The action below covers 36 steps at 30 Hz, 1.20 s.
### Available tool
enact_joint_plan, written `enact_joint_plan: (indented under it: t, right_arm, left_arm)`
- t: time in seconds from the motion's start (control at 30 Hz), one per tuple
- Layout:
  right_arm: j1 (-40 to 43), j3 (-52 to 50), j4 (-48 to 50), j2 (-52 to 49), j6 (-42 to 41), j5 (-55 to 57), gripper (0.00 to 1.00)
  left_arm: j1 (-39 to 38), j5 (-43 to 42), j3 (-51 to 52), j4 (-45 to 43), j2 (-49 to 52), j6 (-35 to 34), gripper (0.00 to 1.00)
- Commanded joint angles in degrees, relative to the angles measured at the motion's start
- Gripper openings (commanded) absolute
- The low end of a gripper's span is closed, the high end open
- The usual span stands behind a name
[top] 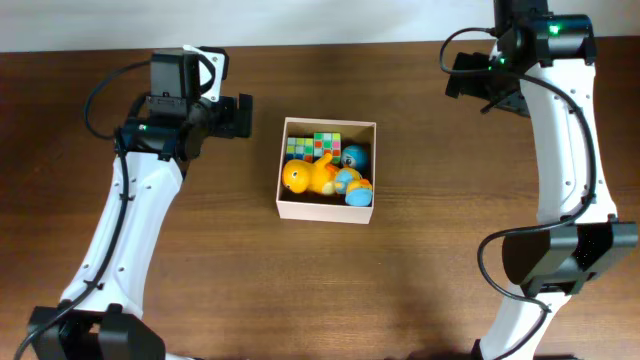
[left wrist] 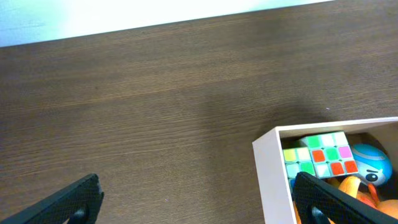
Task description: Pack container
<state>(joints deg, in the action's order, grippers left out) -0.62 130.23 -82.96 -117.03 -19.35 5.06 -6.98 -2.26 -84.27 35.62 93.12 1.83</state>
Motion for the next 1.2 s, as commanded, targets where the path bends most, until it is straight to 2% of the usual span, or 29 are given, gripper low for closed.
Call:
enact_joint_plan:
  t: [0.0,0.2,0.47,0.63,0.83,1.07,1.17]
  right_arm:
    - [0.0,1.1,0.0,1.9,-0.5,0.1,0.99]
    - [0.0,1.1,0.0,1.9,-0.5,0.1,0.99]
    - [0.0,1.1,0.0,1.9,-0.5,0.1,0.99]
    - [0.0,1.1,0.0,1.9,-0.5,0.1,0.99]
    - [0.0,1.1,0.0,1.9,-0.5,0.1,0.99]
    - [0.0,1.1,0.0,1.9,-0.5,0.1,0.99]
    - [0.0,1.1,0.0,1.9,-0.5,0.1,0.99]
  left_arm:
    - [0.0,0.6,-0.3,0.0,0.1,-0.8,0.99]
    - [0.0,0.6,-0.1,0.1,-2.0,-0.8,0.99]
    - [0.0,0.6,5.9,0.0,-17.8,-0.8,0.99]
    - [0.0,0.6,19.5,0.0,-31.9,-0.8,0.99]
    - [0.0,0.6,43.8,0.5,-50.8,-0.8,0.99]
    - [-0.1,0.6,61.0,16.0,-66.6,-0.8,0.99]
    - [-1.1,0.8,65.2,15.7,-71.1,-0.8,0.99]
